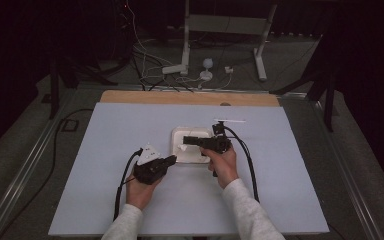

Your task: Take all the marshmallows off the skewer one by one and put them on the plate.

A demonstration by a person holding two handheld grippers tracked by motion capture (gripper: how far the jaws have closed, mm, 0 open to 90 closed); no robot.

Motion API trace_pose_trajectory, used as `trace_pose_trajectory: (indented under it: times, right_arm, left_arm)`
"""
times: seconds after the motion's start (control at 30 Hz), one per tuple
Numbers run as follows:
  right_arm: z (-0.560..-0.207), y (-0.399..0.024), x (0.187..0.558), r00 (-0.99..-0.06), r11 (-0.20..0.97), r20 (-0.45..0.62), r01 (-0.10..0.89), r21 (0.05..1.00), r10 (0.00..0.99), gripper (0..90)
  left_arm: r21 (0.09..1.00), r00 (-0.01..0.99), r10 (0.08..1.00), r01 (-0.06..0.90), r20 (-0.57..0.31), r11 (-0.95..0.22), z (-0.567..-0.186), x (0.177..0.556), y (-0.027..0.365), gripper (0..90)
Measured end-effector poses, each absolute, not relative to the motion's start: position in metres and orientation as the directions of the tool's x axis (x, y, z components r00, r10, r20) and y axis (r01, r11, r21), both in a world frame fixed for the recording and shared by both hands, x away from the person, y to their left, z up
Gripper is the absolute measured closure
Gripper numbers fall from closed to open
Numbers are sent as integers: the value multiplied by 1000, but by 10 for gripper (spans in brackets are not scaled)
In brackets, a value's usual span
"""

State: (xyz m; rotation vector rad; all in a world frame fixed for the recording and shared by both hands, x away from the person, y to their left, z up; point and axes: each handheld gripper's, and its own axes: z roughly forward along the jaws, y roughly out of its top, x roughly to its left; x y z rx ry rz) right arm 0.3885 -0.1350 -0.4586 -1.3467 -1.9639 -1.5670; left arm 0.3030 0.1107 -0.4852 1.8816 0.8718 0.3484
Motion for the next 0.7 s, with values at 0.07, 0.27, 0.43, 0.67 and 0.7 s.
trace_pose_trajectory:
  times: [0.07,0.27,0.43,0.67,0.7]
  right_arm:
    - [-457,-137,389,-521,-39,708,792,609,477,778]
    - [-454,-140,388,-526,-51,702,782,621,479,798]
    - [-455,-139,387,-546,-21,695,779,626,468,774]
    - [-457,-136,387,-555,-10,702,781,624,447,693]
    - [-457,-135,387,-557,-7,703,782,624,443,681]
  left_arm:
    - [876,701,701,413,-130,-250,-485,303,111,900]
    - [875,699,708,399,-97,-274,-484,301,111,900]
    - [876,694,713,403,-101,-267,-483,301,112,900]
    - [877,687,717,409,-115,-251,-483,302,112,900]
    - [877,685,719,410,-116,-250,-483,302,112,900]
